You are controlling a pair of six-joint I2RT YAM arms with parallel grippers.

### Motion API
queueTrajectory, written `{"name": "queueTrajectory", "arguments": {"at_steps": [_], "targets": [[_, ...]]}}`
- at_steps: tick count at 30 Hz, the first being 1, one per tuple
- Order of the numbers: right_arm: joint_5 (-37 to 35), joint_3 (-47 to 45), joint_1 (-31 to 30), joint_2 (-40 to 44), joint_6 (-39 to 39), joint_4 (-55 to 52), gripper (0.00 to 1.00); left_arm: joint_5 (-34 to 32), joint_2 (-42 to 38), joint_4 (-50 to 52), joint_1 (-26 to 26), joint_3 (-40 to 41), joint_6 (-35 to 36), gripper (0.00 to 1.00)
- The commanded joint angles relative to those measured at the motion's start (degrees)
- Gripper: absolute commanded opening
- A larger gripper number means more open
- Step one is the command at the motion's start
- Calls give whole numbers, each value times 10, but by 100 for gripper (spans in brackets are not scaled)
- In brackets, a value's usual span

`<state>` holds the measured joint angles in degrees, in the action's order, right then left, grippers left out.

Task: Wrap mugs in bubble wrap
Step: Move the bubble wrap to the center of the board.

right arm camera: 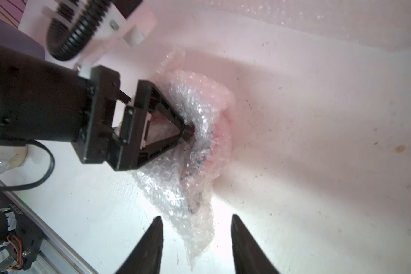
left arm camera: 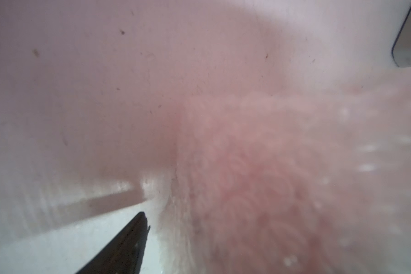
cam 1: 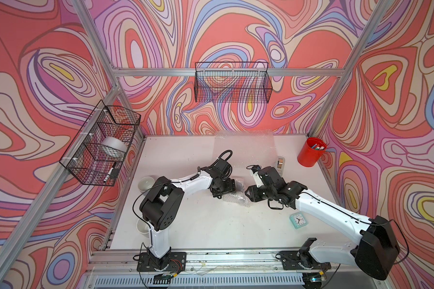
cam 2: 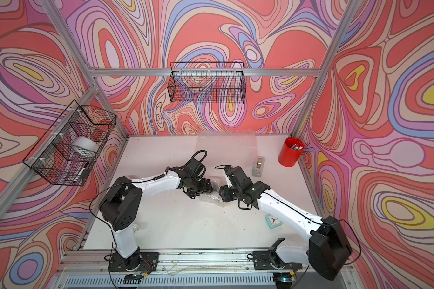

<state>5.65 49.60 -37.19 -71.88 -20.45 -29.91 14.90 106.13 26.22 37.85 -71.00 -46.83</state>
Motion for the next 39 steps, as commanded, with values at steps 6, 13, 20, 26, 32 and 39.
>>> {"name": "queueTrajectory", "arguments": {"at_steps": [6, 13, 20, 26, 32, 39], "targets": [[29, -10, -6, -10, 44, 34, 65, -80, -76, 87, -7, -5, 6, 85], [37, 9, -13, -78, 70, 28, 60, -133, -165, 107, -15, 38, 8, 83], [41, 34, -32, -135, 78, 50, 48, -149, -299, 122, -89, 107, 21, 81], [33, 111, -45, -221, 80, 77, 39, -143, -386, 172, -186, 112, 56, 80], [35, 240, -53, -344, 95, 89, 34, -135, -414, 202, -228, 96, 80, 80], [44, 436, -54, -496, 107, 67, 29, -129, -430, 207, -231, 104, 71, 79]]}}
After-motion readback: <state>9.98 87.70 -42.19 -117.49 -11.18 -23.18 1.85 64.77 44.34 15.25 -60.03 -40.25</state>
